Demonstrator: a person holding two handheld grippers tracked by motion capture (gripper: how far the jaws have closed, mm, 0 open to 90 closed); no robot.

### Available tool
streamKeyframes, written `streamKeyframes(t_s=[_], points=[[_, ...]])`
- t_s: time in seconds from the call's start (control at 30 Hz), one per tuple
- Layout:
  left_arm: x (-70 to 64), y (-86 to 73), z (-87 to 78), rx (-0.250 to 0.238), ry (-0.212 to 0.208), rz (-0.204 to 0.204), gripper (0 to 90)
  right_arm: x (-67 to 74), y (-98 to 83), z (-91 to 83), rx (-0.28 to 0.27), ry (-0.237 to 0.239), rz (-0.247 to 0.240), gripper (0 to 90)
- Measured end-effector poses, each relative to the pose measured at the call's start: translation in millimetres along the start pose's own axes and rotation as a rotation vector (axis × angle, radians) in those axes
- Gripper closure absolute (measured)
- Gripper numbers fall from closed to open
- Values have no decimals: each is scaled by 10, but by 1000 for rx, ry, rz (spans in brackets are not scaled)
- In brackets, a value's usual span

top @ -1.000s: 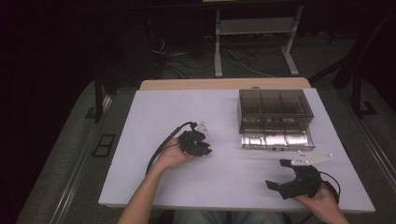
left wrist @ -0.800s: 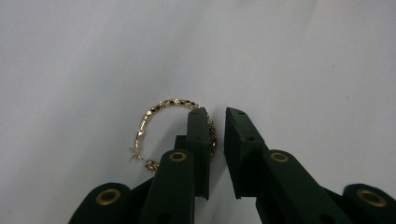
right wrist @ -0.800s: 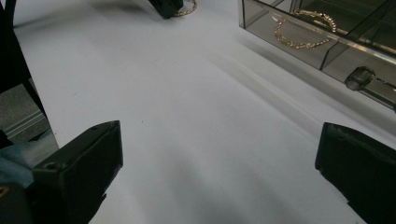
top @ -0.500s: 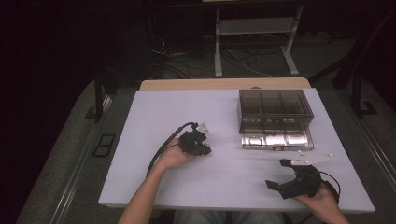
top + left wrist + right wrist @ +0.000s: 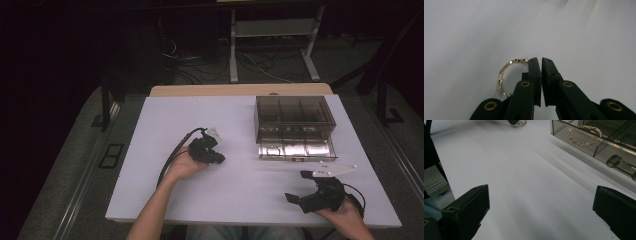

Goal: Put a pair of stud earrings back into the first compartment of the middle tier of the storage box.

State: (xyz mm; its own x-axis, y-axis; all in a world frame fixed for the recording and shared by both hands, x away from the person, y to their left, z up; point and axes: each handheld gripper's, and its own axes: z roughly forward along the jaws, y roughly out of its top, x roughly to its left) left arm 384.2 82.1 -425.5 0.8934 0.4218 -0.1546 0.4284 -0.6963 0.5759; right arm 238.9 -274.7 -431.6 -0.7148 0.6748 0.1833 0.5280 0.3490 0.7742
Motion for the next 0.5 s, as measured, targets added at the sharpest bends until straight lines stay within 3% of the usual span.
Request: streamKeyframes(t_s=[0.37,0.5], points=[[-17,82,-134,-51,-19,20,859,-4,-2,-1,1,0,1,2],[-112,219,-191,-57,-15,82,859,-4,-1,7,1,-2,2,2]])
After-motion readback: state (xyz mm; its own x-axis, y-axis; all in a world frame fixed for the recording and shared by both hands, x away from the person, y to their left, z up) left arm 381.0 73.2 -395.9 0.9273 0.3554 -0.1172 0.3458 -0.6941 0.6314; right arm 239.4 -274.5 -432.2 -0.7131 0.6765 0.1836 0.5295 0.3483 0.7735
